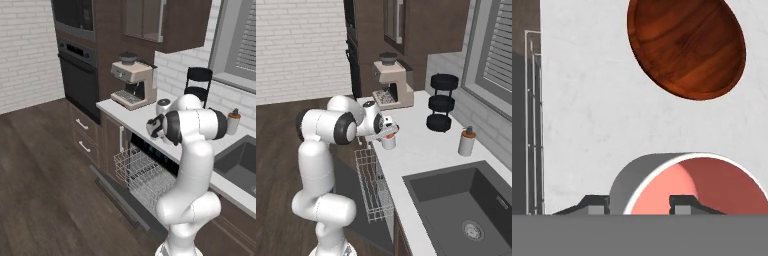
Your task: Pick up the cup and bowl from the counter, place them in the dishwasher, and close the dishwasher door.
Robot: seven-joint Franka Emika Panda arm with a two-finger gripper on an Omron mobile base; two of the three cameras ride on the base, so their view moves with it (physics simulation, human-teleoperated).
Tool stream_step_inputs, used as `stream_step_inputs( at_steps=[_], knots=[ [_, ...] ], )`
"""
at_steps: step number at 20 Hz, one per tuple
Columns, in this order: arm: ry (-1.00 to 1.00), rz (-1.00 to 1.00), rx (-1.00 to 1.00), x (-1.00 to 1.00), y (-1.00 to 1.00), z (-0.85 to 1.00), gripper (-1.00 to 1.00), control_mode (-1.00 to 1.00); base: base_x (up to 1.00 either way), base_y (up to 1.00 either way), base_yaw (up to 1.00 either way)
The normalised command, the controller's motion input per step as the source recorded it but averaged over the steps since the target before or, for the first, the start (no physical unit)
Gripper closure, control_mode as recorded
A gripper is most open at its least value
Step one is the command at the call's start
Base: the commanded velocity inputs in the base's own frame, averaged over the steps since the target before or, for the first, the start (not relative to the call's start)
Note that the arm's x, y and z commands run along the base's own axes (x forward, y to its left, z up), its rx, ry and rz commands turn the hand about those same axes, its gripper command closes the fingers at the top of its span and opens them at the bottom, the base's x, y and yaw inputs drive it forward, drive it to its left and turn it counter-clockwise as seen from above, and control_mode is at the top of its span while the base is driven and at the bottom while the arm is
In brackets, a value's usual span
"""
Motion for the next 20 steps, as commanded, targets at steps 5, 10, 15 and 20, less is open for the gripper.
stream_step_inputs(
  at_steps=[5, 10, 15, 20],
  knots=[
    [0.00, 0.00, 0.00, -0.27, 0.34, 0.00, 1.00, -1.00, 0.00, 0.00, 0.00],
    [0.00, 0.00, 0.00, -0.48, 0.64, 0.00, 1.00, -1.00, 0.00, 0.00, 0.00],
    [0.00, 0.02, 0.00, -0.74, 0.99, 0.10, 1.00, -1.00, 0.00, 0.00, 0.00],
    [0.00, 0.00, -0.01, -0.45, 0.92, 0.01, 1.00, -1.00, 0.00, 0.00, 0.00]
  ],
)
